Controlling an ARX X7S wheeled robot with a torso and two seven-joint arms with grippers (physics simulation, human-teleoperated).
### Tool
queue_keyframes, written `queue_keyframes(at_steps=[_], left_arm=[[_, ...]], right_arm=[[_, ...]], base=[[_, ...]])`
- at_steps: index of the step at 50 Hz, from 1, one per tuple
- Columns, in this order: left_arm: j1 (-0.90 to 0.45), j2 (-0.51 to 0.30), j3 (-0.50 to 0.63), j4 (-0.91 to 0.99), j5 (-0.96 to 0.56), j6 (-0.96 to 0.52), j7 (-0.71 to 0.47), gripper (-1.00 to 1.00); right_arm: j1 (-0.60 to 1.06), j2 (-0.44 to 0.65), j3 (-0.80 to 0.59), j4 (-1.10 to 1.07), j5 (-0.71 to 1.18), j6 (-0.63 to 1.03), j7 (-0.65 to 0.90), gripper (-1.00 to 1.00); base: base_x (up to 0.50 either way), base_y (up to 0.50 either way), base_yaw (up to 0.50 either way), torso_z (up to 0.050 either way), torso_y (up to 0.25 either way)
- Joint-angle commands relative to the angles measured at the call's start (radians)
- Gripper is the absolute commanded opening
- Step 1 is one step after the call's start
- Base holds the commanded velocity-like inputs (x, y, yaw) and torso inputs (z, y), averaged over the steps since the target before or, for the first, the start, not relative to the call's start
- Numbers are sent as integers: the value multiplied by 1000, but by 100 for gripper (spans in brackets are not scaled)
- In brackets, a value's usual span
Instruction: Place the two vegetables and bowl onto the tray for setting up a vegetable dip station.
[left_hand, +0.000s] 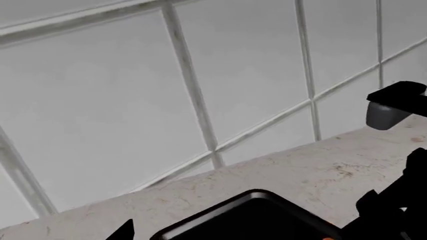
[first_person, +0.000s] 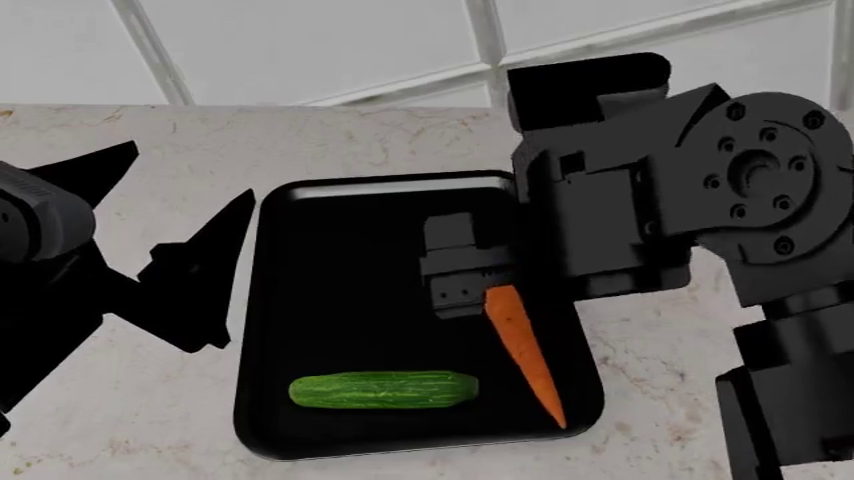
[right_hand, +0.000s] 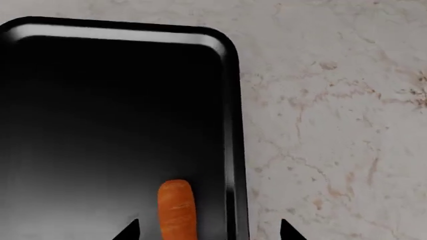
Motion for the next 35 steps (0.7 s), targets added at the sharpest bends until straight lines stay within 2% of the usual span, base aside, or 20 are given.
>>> queue_keyframes(at_steps=[1, 10, 13, 17, 24, 26, 28, 32, 35], left_arm=[[-5, 0, 1, 10, -11, -11, -13, 100], [-28, 0, -31, 32, -31, -78, -95, 100], [-25, -4, -60, 60, -48, -94, -124, 100], [0, -10, -93, 89, -65, -102, -151, 100], [5, 5, -144, 119, -100, -110, -194, 100], [20, 15, -174, 133, -114, -98, -206, 100], [59, 34, -212, 137, -118, -57, -208, 100], [132, 54, -235, 158, -59, 53, -195, 100], [223, 83, -263, 236, -34, 163, -173, 100]], right_arm=[[-24, 78, 21, -185, 17, -28, 0, 100], [-63, 147, 64, -366, 143, -16, 130, 100], [-70, 178, 65, -447, 131, -12, 151, 100], [-111, 215, 115, -613, 63, -67, 89, 100], [-145, 256, 141, -752, 21, -102, 95, 100], [-156, 269, 147, -792, -1, -114, 98, 100], [-205, 294, 180, -909, -85, -177, 18, 100], [-283, 324, 159, -1042, -227, -241, -64, 100], [-337, 368, 127, -1161, -351, -269, -45, 100]], base=[[-500, 0, 0, 0, 0], [-500, 0, 0, 0, 0], [-500, 0, 0, 0, 0], [-500, 0, 0, 0, 0], [-500, 0, 0, 0, 0], [-500, 0, 0, 0, 0], [-500, 0, 0, 0, 0], [-500, 0, 0, 0, 0], [-500, 0, 0, 0, 0]])
